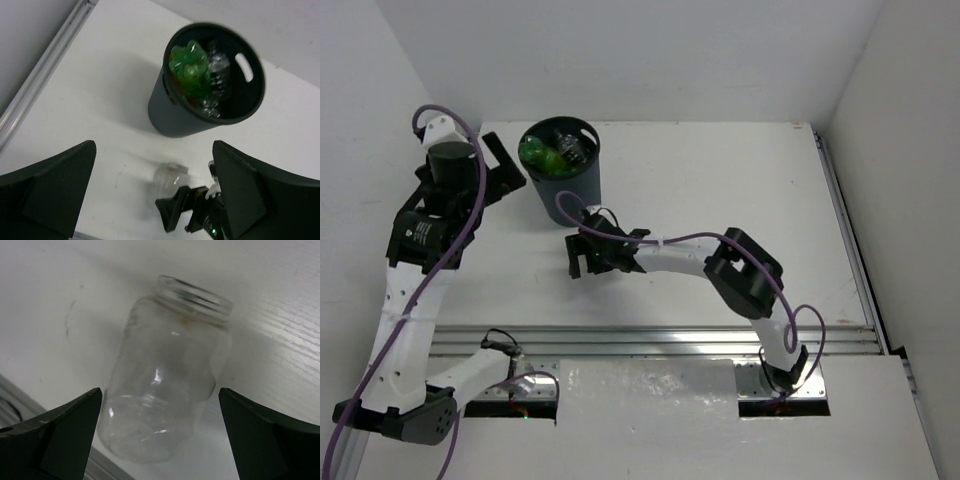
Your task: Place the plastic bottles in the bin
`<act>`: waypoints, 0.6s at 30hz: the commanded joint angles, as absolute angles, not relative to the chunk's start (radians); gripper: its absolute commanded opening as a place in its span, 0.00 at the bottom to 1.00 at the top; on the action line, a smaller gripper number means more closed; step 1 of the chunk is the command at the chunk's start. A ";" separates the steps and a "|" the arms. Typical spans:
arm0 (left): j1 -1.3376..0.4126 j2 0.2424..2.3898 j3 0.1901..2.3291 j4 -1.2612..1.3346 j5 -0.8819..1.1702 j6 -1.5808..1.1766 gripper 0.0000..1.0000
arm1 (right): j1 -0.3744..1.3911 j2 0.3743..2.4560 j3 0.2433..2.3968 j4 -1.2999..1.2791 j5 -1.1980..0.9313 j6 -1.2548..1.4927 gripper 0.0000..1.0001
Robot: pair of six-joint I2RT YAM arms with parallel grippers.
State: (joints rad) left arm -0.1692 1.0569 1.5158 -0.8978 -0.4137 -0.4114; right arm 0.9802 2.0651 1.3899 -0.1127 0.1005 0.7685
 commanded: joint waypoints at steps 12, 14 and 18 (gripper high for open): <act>-0.170 0.963 1.177 -0.674 -0.007 -0.385 1.00 | 1.019 1.805 1.085 0.182 0.204 0.605 0.27; -0.170 0.947 1.131 -0.632 0.206 -0.399 1.00 | 1.017 1.673 0.875 0.390 0.167 0.462 0.25; -0.208 0.911 0.982 -0.447 0.509 -0.490 1.00 | 0.994 1.329 0.623 0.604 0.014 0.212 0.24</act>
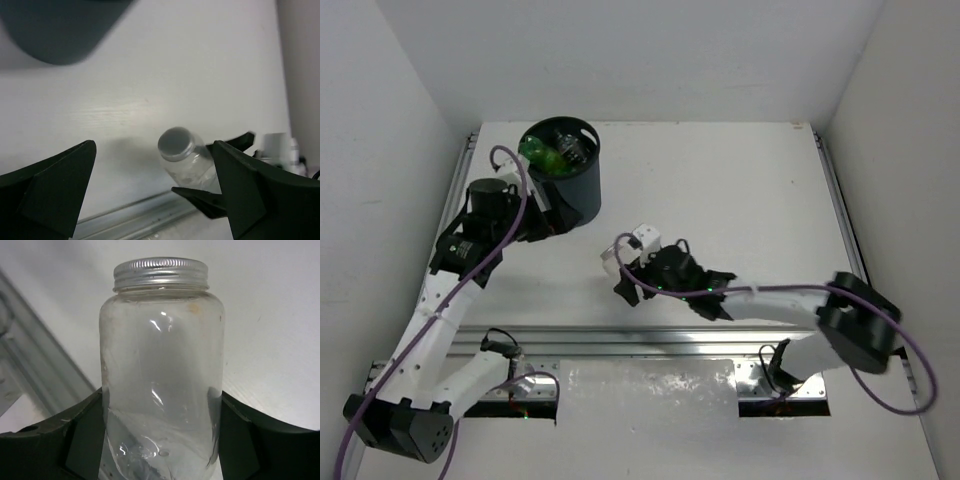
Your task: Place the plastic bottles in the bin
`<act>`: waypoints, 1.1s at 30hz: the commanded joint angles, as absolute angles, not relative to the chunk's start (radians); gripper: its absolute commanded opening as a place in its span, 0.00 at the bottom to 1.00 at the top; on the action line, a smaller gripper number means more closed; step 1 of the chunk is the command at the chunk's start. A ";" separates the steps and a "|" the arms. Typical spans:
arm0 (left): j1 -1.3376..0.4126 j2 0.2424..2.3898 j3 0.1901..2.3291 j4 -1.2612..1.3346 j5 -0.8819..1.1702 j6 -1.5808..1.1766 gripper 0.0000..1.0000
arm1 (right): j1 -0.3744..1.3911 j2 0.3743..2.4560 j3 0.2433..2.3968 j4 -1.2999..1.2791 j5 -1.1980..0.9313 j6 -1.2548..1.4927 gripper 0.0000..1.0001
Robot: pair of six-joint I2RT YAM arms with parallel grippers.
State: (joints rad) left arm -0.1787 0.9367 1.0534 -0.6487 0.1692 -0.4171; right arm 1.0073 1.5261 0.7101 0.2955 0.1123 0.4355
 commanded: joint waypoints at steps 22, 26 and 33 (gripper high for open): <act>-0.683 1.154 1.000 -0.095 0.464 -0.598 0.00 | 0.922 0.853 0.558 0.332 -0.146 0.150 0.97; -0.675 1.186 1.254 -0.426 0.003 -0.539 0.00 | 0.922 0.807 0.665 0.021 0.156 0.253 0.99; -0.473 1.467 1.820 -0.816 -0.518 -0.440 0.00 | 0.920 0.708 0.773 -0.543 0.586 0.452 0.99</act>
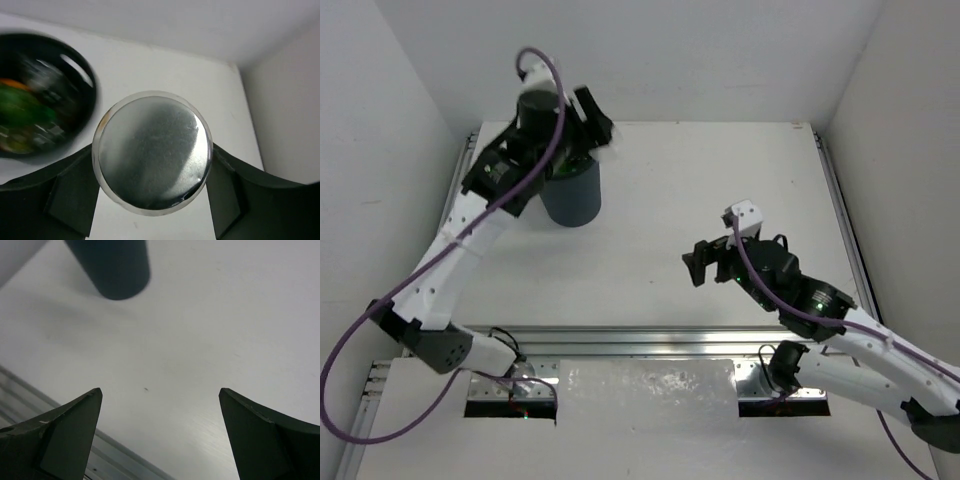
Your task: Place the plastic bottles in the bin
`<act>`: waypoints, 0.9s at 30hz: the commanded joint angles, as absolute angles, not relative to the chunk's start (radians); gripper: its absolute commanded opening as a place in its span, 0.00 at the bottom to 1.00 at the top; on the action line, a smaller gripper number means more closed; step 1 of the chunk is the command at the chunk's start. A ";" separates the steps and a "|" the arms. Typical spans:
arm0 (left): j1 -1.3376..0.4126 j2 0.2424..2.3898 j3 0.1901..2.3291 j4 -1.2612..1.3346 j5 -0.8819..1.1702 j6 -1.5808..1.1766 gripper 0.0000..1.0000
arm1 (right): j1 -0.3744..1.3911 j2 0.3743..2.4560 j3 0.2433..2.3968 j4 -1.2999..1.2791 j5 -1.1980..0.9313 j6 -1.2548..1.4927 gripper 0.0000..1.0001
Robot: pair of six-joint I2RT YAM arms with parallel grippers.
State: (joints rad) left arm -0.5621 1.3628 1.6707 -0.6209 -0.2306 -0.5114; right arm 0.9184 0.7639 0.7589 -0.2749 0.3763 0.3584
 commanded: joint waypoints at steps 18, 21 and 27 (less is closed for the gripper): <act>-0.236 2.020 2.322 -1.064 -0.232 -0.359 0.06 | 0.920 0.557 0.770 -0.667 0.588 0.492 0.99; -0.236 2.063 2.329 -1.121 -0.229 -0.351 0.06 | 0.920 0.569 0.767 -0.650 0.574 0.488 0.99; -0.236 2.054 2.273 -1.104 -0.224 -0.351 0.44 | 0.920 0.578 0.761 -0.629 0.538 0.483 0.99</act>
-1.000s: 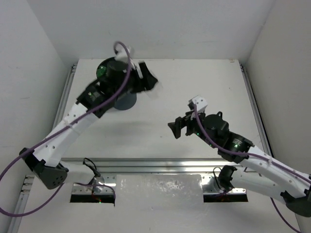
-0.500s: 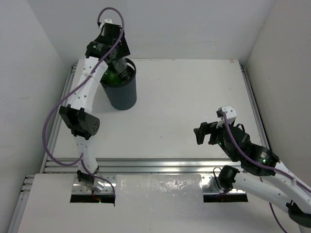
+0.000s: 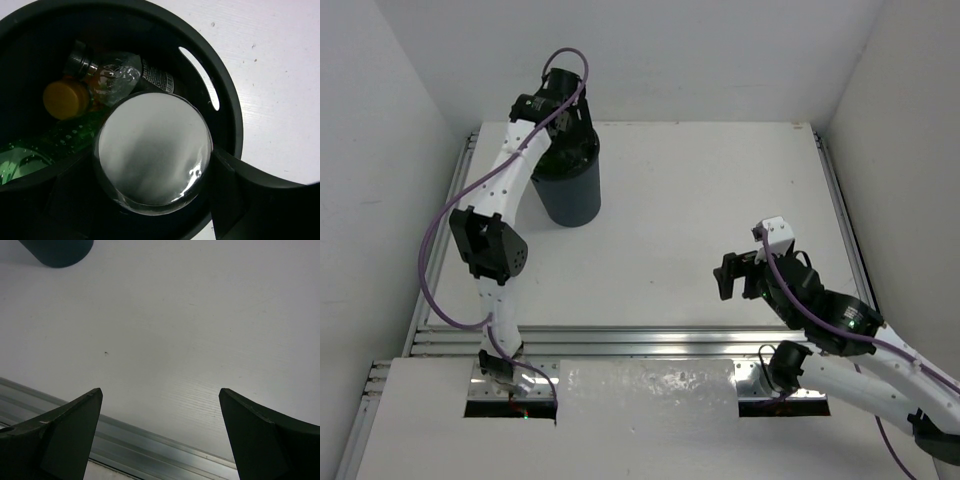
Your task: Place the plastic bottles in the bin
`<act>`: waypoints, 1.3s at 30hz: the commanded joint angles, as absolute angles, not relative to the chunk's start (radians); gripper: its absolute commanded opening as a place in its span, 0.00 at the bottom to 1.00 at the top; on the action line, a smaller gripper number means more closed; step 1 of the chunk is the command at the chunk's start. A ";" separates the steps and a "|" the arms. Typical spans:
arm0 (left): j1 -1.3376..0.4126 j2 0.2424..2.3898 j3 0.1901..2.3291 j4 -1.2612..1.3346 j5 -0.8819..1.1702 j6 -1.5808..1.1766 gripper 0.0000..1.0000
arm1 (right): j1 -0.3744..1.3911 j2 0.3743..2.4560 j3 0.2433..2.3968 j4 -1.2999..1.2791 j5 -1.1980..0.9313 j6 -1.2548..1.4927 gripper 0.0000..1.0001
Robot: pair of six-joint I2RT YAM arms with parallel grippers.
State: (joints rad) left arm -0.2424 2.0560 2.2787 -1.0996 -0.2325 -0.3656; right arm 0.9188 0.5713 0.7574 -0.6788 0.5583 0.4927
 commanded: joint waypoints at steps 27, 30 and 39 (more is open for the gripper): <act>-0.236 0.998 1.456 -0.746 -0.568 -0.442 1.00 | 0.920 0.629 0.928 -0.822 0.687 0.446 0.99; -0.238 0.705 1.139 -0.619 -0.479 -0.402 1.00 | 0.920 0.638 0.991 -0.894 0.735 0.440 0.99; -0.238 0.456 0.859 -0.562 -0.371 -0.385 1.00 | 0.920 0.511 0.937 -0.891 0.744 0.454 0.99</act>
